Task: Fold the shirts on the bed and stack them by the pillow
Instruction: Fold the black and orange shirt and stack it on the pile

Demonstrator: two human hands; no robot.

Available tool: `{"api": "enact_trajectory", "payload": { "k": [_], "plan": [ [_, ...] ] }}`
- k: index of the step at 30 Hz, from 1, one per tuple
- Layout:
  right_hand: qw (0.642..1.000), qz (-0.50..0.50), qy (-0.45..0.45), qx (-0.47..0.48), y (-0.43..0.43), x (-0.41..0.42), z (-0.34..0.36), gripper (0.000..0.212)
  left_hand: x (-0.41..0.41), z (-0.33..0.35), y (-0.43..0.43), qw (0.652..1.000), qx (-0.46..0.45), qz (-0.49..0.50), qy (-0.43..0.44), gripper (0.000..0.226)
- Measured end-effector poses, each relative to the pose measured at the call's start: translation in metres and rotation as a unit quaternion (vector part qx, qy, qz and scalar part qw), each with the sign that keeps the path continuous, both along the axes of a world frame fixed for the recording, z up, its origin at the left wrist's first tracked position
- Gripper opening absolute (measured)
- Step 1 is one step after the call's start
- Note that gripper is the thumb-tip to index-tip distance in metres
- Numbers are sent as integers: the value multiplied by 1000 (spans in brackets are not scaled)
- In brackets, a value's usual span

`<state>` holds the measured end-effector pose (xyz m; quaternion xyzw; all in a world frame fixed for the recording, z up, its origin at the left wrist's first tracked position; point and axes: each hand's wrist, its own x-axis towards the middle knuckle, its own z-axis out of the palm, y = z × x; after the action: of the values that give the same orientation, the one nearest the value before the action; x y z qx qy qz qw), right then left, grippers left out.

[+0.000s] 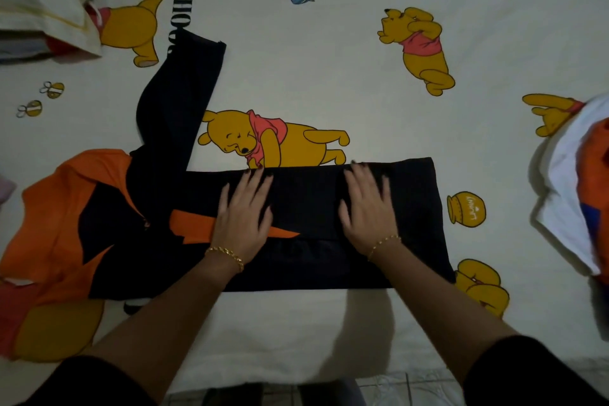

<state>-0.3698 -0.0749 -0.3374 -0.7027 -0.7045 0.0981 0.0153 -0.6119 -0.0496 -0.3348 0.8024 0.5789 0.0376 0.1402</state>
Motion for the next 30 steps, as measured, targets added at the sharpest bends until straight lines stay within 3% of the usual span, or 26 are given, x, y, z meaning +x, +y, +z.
{"api": "enact_trajectory", "payload": {
  "k": [4,8,11,19,25,30],
  "plan": [
    [999,-14,-6,-36,-24,15,-13,64,-20,-17,-13,998,-36,-3,49,60],
    [996,-78,-29,-33,-31,52,-11,69,-58,-13,-6,995,-27,-2,100,61],
    [997,-65,-38,-34,-22,44,-6,69,-81,0,8,993,-4,30,115,62],
    [999,38,24,-10,63,-104,9,58,-158,21,60,982,8,186,-24,49],
    [988,139,61,-4,141,-219,27,50,-211,27,89,984,2,177,5,41],
    [960,272,-38,-49,196,-284,40,61,-242,24,97,981,4,190,-41,33]
  ]
}}
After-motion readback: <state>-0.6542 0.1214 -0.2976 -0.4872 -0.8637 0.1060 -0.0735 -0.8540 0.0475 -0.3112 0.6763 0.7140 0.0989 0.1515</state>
